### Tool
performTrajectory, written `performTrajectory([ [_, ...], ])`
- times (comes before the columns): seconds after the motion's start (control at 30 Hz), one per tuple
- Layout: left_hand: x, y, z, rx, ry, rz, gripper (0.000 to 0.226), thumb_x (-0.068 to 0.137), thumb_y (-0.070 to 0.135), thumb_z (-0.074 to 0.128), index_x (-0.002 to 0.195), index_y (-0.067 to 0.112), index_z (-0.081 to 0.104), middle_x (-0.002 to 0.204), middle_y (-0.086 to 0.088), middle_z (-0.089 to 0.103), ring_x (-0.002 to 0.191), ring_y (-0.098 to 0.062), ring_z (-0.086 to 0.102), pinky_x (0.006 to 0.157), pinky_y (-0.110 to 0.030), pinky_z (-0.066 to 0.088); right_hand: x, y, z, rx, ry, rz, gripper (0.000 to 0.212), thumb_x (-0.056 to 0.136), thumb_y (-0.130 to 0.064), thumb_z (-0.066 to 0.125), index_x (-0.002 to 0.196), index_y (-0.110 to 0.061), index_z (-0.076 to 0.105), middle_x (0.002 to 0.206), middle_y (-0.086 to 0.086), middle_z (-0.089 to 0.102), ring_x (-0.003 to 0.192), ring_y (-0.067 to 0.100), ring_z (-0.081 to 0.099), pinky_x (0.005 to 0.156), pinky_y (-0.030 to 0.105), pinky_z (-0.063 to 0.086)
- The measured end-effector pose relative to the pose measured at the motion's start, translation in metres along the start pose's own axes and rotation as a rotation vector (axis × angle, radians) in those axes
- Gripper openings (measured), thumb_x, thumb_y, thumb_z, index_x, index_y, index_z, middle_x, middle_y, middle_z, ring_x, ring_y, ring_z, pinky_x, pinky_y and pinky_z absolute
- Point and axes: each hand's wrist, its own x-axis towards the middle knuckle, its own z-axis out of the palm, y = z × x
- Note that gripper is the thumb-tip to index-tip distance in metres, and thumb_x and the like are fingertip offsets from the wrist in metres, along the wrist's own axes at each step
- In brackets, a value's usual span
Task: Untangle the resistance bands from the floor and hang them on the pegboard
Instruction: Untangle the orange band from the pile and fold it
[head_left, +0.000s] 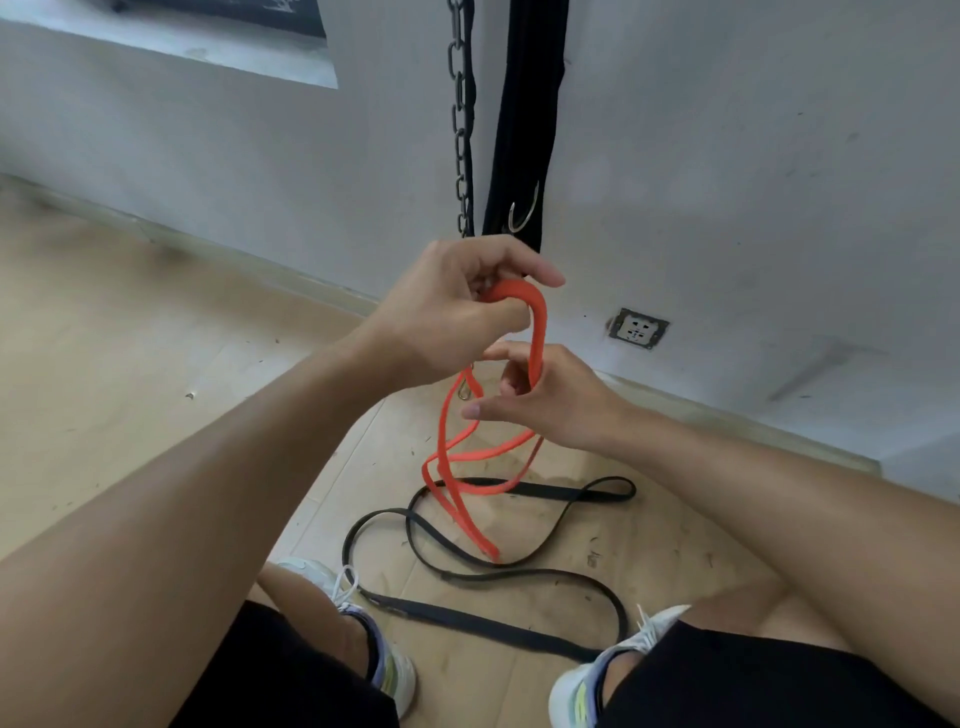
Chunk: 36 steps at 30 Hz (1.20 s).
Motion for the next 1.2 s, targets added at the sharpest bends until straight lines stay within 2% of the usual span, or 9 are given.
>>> performTrajectory([
  [0.07, 0.000, 0.002, 0.000, -0.042, -0.020, 0.019, 0.030, 0.088, -0.003, 0.065, 0.104, 0.020, 0.075, 0.091, -0.008, 0.073, 0.089, -0.027, 0.068, 0.079, -0.027, 0.056, 0.002, 0.001, 0.001, -0.012, 0.037, -0.014, 0.045, 0.081, -0.039, 0.087, 0.119, -0.032, 0.067, 0.063, 0.000, 0.053, 0.054, 0.005, 0.047, 0.055, 0.013, 0.038],
  [0.13, -0.001, 0.004, 0.001, -0.069, -0.036, 0.045, 0.028, 0.089, -0.003, 0.068, 0.106, 0.019, 0.074, 0.092, -0.004, 0.074, 0.090, -0.022, 0.070, 0.081, -0.021, 0.055, 0.004, 0.003, 0.002, -0.026, 0.062, -0.049, 0.027, 0.080, -0.040, 0.087, 0.101, -0.038, 0.069, 0.061, -0.001, 0.053, 0.052, 0.004, 0.047, 0.055, 0.014, 0.039],
  [0.23, 0.000, 0.003, 0.000, -0.075, -0.045, 0.086, 0.025, 0.090, 0.003, 0.071, 0.108, 0.020, 0.072, 0.092, -0.003, 0.074, 0.090, -0.017, 0.071, 0.083, -0.026, 0.057, 0.005, 0.008, 0.002, -0.028, 0.111, -0.099, 0.014, 0.083, -0.039, 0.086, 0.079, -0.041, 0.073, 0.061, -0.005, 0.056, 0.053, 0.004, 0.049, 0.056, 0.013, 0.039],
  [0.4, 0.001, -0.002, -0.005, -0.031, -0.012, 0.091, 0.023, 0.090, 0.005, 0.073, 0.108, 0.021, 0.073, 0.091, 0.004, 0.075, 0.089, -0.012, 0.071, 0.077, -0.022, 0.053, 0.005, 0.010, -0.005, -0.059, 0.127, -0.070, 0.012, 0.089, -0.033, 0.081, 0.085, -0.022, 0.082, 0.058, -0.018, 0.064, 0.049, 0.002, 0.050, 0.052, 0.011, 0.036],
  [0.6, 0.002, -0.001, -0.010, 0.041, 0.166, 0.155, 0.022, 0.089, 0.002, 0.074, 0.105, 0.018, 0.073, 0.093, -0.001, 0.075, 0.088, -0.021, 0.070, 0.083, -0.036, 0.060, 0.008, 0.016, -0.015, -0.100, 0.161, -0.040, 0.009, 0.094, -0.028, 0.075, 0.086, -0.031, 0.078, 0.072, -0.019, 0.072, 0.070, -0.002, 0.067, 0.064, 0.009, 0.045],
  [0.7, 0.001, 0.000, -0.015, 0.100, 0.252, 0.133, 0.025, 0.087, 0.000, 0.075, 0.105, 0.018, 0.074, 0.094, 0.003, 0.076, 0.089, -0.020, 0.072, 0.083, -0.030, 0.060, 0.010, 0.018, -0.018, -0.102, 0.184, -0.034, 0.012, 0.094, -0.027, 0.075, 0.085, -0.033, 0.078, 0.076, -0.018, 0.072, 0.076, 0.005, 0.070, 0.068, 0.015, 0.051],
  [0.83, 0.000, 0.000, -0.025, 0.205, 0.288, 0.093, 0.027, 0.088, 0.006, 0.077, 0.111, 0.019, 0.072, 0.093, 0.008, 0.076, 0.088, -0.004, 0.073, 0.087, -0.020, 0.057, 0.008, 0.014, -0.026, -0.061, 0.178, -0.040, 0.003, 0.090, -0.032, 0.080, 0.090, -0.034, 0.079, 0.083, -0.014, 0.076, 0.080, 0.004, 0.073, 0.070, 0.013, 0.056],
  [0.97, 0.001, 0.001, -0.029, 0.130, 0.381, 0.034, 0.030, 0.084, 0.009, 0.081, 0.109, 0.020, 0.071, 0.087, 0.006, 0.078, 0.083, -0.007, 0.075, 0.087, -0.026, 0.060, 0.009, 0.012, -0.031, -0.086, 0.178, -0.035, 0.005, 0.089, -0.032, 0.081, 0.092, -0.033, 0.078, 0.084, -0.012, 0.076, 0.080, 0.007, 0.073, 0.073, 0.018, 0.059],
  [1.2, 0.000, -0.001, -0.033, -0.140, 0.399, 0.063, 0.030, 0.083, 0.004, 0.078, 0.109, 0.016, 0.069, 0.087, -0.004, 0.079, 0.083, -0.025, 0.077, 0.087, -0.042, 0.061, 0.010, 0.009, -0.034, -0.103, 0.158, -0.070, 0.013, 0.083, -0.031, 0.085, 0.093, -0.034, 0.077, 0.080, -0.014, 0.076, 0.077, 0.003, 0.072, 0.067, 0.011, 0.055],
])
